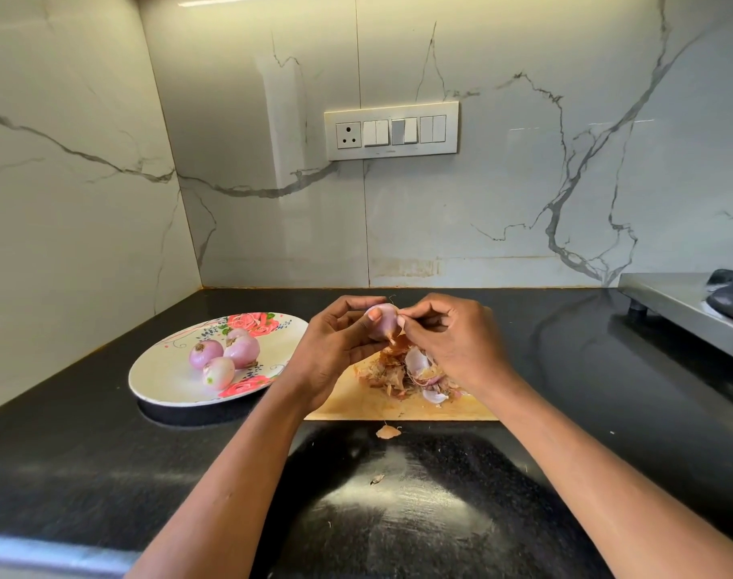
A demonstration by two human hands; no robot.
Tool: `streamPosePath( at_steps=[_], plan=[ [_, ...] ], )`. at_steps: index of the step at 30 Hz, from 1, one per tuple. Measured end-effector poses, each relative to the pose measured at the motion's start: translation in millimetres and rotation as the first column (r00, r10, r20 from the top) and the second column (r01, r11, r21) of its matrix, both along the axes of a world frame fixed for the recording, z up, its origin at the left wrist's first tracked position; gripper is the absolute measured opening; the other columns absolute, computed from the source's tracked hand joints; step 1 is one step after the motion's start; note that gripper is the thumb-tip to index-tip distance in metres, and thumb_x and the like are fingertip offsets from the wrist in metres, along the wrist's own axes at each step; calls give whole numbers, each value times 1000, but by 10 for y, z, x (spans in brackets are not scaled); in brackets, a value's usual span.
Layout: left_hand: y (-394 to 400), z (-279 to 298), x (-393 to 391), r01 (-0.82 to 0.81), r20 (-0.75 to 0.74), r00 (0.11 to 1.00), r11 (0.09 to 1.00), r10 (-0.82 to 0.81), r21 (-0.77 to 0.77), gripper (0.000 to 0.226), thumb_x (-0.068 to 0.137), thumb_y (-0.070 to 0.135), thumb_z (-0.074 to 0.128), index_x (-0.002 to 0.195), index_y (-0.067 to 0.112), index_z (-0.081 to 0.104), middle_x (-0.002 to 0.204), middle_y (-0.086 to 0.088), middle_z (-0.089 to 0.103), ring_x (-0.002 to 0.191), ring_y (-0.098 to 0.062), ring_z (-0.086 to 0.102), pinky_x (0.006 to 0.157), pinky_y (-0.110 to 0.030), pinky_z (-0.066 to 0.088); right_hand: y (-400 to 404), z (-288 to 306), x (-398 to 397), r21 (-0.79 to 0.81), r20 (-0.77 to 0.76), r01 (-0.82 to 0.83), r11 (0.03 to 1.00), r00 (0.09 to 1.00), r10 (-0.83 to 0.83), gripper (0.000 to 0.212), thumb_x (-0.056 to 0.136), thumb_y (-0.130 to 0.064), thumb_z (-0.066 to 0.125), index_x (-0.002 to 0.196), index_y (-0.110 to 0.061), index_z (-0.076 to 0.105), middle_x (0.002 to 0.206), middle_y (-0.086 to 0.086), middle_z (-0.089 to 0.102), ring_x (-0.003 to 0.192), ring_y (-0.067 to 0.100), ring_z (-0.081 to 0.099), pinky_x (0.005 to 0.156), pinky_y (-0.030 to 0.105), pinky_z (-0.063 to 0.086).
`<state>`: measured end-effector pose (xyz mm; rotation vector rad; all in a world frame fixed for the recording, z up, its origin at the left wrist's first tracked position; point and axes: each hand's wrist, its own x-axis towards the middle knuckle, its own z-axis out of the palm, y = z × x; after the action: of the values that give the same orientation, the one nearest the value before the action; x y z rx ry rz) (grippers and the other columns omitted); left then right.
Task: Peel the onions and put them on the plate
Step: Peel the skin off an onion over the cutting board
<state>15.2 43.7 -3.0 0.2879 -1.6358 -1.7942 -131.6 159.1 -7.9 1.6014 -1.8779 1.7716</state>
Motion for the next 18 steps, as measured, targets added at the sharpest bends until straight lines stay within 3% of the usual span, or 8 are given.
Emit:
streamPosePath(
  at_steps=[6, 9, 13, 18],
  plan=[
    [0, 3, 3, -13, -18, 1000, 1000, 13, 15, 29, 92, 15, 64, 120, 8, 66, 120, -15, 71, 106, -26, 72, 86, -31, 60, -2, 8, 17, 30, 44, -22, 999, 999, 21, 8, 90, -20, 77, 98, -19, 77, 87, -10, 77, 82, 2, 72, 78, 28, 61],
    [-18, 2, 15, -26, -21, 999, 1000, 26, 10, 26, 97, 11, 60, 123, 6, 64, 119, -14, 72, 103, -23, 72, 86, -30, 59, 13, 33, 65, 60, 70, -74, 995, 995, 69, 18, 87, -30, 79, 102, -22, 76, 92, -12, 77, 87, -3, 72, 79, 22, 60],
    [-14, 4, 10, -37, -21, 999, 999, 37, 8, 28, 95, 14, 62, 122, 7, 64, 121, -15, 71, 105, -24, 72, 87, -31, 60, -6, 38, 93, 11, 93, -56, 998, 994, 55, 19, 84, -23, 82, 101, -21, 74, 90, -10, 76, 84, -2, 71, 77, 21, 59],
    [10, 21, 11, -21, -14, 1000, 1000, 21, 2, 46, 81, 21, 72, 124, 8, 63, 121, -17, 70, 106, -26, 72, 89, -33, 60, -27, 51, 92, -11, 181, -104, 995, 978, 104, 21, 87, -18, 80, 99, -31, 68, 83, -11, 76, 78, 5, 73, 70, 26, 58]
  ],
)
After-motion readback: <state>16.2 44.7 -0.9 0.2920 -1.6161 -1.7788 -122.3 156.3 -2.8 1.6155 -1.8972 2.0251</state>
